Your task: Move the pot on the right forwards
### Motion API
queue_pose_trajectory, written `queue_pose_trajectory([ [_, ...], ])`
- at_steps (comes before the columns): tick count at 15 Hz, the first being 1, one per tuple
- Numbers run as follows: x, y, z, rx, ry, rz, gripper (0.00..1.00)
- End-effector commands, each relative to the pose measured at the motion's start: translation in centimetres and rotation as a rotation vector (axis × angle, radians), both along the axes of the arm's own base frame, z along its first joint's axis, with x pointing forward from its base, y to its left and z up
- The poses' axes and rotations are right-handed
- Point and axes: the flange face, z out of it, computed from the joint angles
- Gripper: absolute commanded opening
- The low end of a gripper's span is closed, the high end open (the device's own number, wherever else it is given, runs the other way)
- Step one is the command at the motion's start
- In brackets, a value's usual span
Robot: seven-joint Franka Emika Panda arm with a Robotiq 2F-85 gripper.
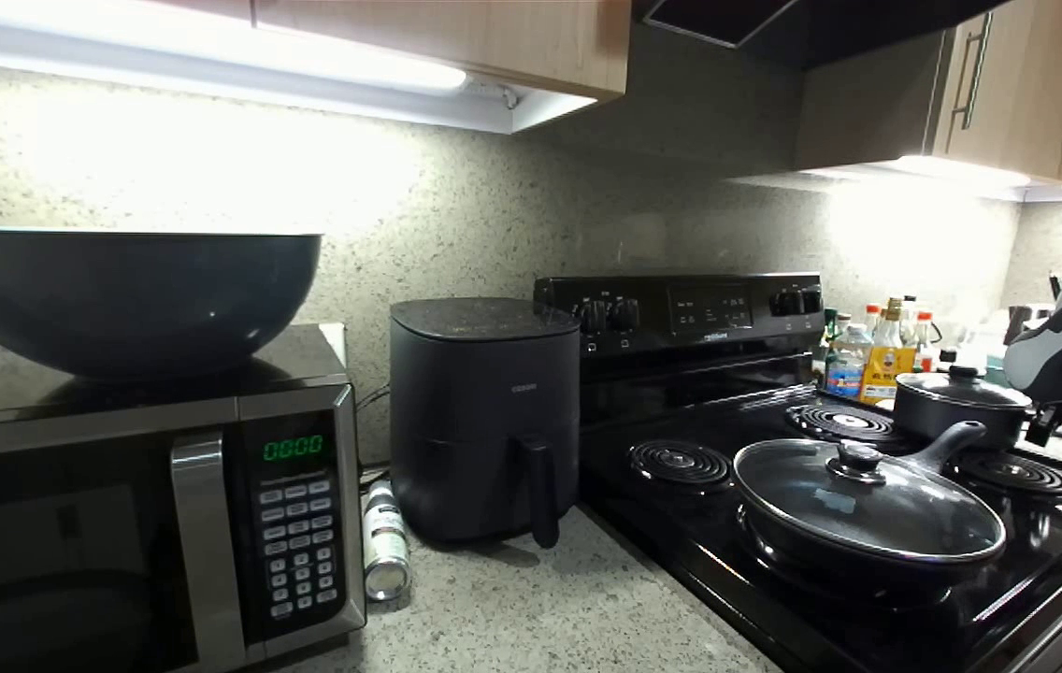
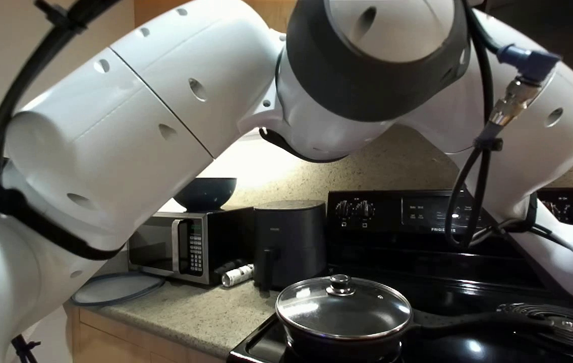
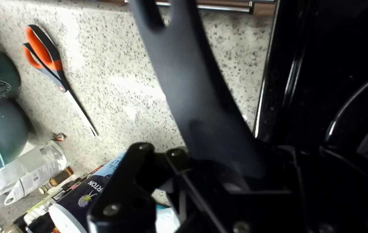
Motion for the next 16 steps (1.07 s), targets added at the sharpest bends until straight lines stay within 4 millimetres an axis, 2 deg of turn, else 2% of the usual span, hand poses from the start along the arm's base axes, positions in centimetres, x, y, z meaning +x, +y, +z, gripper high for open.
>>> queue_pose_trajectory([
  [1, -1.6, 2.1, 1.3, -0.012, -0.023, 0.023, 0.05],
  [6, -2.0, 5.2, 2.3, 0.038, -0.002, 0.098, 0.07],
  [9, -3.5, 6.5, 2.7, 0.060, 0.030, 0.124, 0.06],
  [13, -5.9, 6.6, 2.7, 0.133, 0.061, 0.036, 0.06],
  [14, -5.4, 5.8, 2.8, 0.159, 0.076, -0.015, 0.06],
  [15, -4.4, 6.0, 1.2, 0.122, 0.060, 0.039, 0.07],
  [16, -4.9, 5.8, 1.6, 0.140, 0.076, 0.019, 0.06],
])
